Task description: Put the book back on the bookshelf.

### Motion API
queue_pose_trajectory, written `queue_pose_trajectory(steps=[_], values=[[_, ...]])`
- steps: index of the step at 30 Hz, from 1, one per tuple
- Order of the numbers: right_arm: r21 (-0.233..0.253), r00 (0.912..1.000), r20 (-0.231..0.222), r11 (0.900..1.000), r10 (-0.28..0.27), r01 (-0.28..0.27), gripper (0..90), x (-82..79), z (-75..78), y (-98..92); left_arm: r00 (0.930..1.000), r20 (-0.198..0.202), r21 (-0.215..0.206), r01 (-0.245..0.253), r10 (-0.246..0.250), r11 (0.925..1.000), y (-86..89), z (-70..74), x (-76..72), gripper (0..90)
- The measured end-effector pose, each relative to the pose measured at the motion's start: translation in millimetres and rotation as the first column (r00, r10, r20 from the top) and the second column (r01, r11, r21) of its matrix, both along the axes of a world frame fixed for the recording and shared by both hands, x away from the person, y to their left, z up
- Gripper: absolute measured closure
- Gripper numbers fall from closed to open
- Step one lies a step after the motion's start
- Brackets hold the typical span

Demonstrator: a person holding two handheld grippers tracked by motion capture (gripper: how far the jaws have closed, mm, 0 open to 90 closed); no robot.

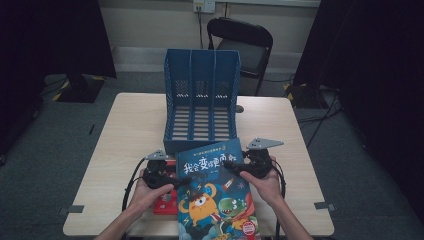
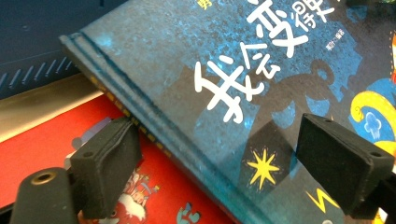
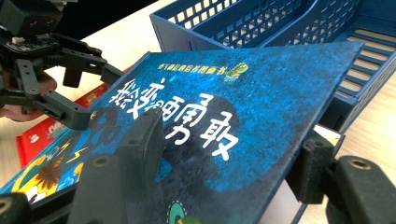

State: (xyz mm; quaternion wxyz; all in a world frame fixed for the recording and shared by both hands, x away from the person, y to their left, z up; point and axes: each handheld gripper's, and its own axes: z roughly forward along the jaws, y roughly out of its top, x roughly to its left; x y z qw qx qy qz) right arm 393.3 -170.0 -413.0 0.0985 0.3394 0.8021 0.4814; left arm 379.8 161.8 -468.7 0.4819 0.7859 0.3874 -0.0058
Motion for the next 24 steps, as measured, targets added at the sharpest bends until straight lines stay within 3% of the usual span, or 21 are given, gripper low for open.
queue_pose_trajectory(steps=[7, 12, 16, 18, 20, 24], values=[[0.002, 0.9999, 0.015, 1.000, 0.009, -0.009, 39.0, -2.4, 4.1, 0.9, 0.9986, -0.053, -0.042, -0.001, -0.001, 0.9991, 0.1, 2.0, 2.2, 14.7], [0.003, 0.9998, 0.019, 1.000, -0.002, 0.002, 39.4, -3.2, 6.0, 2.5, 0.9987, -0.052, -0.056, -0.005, 0.002, 0.9984, 1.8, 5.3, 2.5, 18.5], [0.015, 0.9999, -0.005, 1.000, -0.013, 0.013, 39.3, -1.4, 5.7, 3.1, 0.9995, -0.023, -0.125, 0.018, -0.021, 0.9919, 6.5, 12.7, 2.1, 29.0], [0.031, 1.0000, -0.003, 0.999, -0.009, 0.009, 39.6, -1.5, 6.4, 3.4, 0.9993, -0.023, -0.121, 0.025, -0.028, 0.9923, 4.1, 14.5, 2.5, 33.7], [0.014, 0.9998, 0.005, 1.000, -0.020, 0.020, 39.4, -3.4, 9.2, 6.9, 0.9994, -0.026, -0.129, 0.019, -0.023, 0.9914, 4.7, 15.6, 1.2, 33.2], [0.023, 0.9996, 0.013, 0.999, -0.026, 0.026, 39.7, -4.8, 11.7, 7.6, 0.9996, -0.027, -0.136, 0.007, -0.011, 0.9907, 7.0, 20.7, 0.4, 36.7]])
